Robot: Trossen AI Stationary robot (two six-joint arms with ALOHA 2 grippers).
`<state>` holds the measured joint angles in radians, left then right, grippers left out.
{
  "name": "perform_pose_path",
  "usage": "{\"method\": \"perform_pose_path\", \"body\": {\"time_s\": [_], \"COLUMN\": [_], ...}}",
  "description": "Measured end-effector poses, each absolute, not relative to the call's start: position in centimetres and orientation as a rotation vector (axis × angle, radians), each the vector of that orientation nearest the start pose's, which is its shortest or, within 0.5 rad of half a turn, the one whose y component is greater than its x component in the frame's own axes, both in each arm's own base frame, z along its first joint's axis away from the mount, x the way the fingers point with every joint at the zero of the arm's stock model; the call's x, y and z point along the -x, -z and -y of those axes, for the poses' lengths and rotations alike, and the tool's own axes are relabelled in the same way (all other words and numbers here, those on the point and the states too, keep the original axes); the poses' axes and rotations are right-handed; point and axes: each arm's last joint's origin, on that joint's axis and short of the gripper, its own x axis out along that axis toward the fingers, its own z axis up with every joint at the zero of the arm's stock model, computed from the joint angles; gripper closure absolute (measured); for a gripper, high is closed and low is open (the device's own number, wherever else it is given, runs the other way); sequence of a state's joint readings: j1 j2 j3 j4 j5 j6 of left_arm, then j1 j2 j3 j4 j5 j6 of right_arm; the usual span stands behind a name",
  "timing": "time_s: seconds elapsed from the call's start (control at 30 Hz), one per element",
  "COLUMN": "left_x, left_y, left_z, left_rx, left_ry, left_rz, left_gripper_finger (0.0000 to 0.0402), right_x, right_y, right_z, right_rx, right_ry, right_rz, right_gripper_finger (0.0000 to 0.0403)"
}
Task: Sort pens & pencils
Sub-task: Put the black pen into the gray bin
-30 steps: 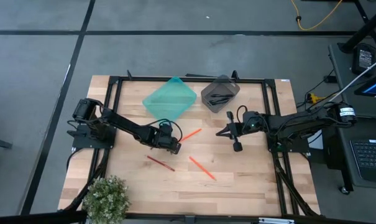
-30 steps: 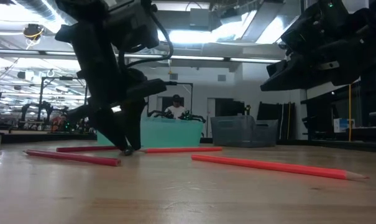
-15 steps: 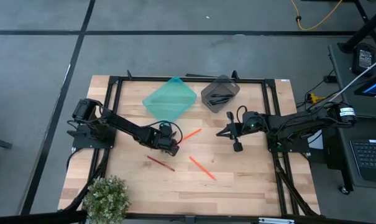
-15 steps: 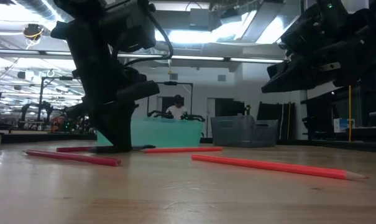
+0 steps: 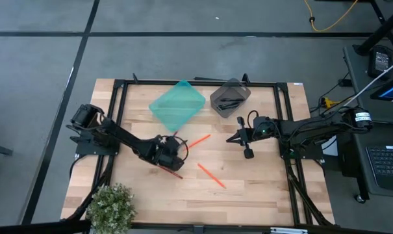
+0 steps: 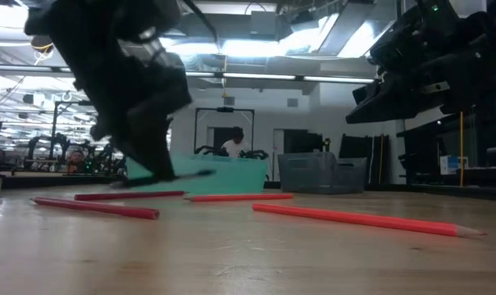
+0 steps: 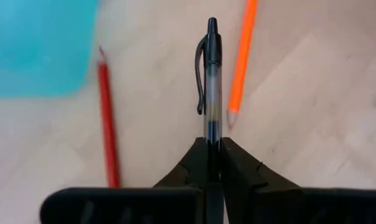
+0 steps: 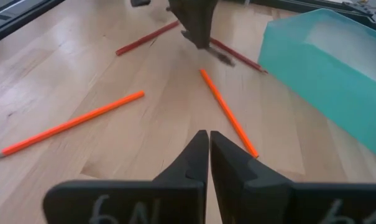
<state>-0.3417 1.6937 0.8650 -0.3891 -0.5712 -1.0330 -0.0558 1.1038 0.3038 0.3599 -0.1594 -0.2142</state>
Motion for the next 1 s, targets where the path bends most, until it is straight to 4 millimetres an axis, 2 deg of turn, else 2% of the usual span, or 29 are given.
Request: {"method": "perform_pose_path", "body": {"time_s": [0.43,0.53,0.63,0.77,0.9,1.0], "left_x": [-26.8,-27.0,-27.4,-28.2,-29.3,-30.2], "left_y": [-17.7,-18.2,-18.5,-19.0,-19.4,-19.6], "left_z": [12.2,12.7,12.9,12.6,11.8,10.8], "left_rx": [0.188,0.153,0.103,0.047,0.031,0.027], "left_ry": [-0.682,-0.664,-0.629,-0.583,-0.513,-0.399], "left_rz": [-0.503,-0.458,-0.442,-0.439,-0.441,-0.374], "left_gripper_finger": [0.0386,0.0386,0.0386,0.0386,0.0386,0.0386], "right_x": [-20.4,-20.5,-20.6,-20.7,-20.7,-20.7], "right_y": [-16.8,-17.3,-17.8,-18.0,-18.0,-18.0], "right_z": [0.7,0.5,0.2,0.2,0.2,0.2], "right_rx": [0.117,0.106,0.102,0.103,0.103,0.085], "right_ry": [-0.139,-0.209,-0.286,-0.299,-0.299,-0.296], "right_rz": [-0.382,-0.323,-0.262,-0.242,-0.241,-0.24], "right_gripper_finger": [0.0384,0.0384,0.0384,0.0384,0.0384,0.0384]}}
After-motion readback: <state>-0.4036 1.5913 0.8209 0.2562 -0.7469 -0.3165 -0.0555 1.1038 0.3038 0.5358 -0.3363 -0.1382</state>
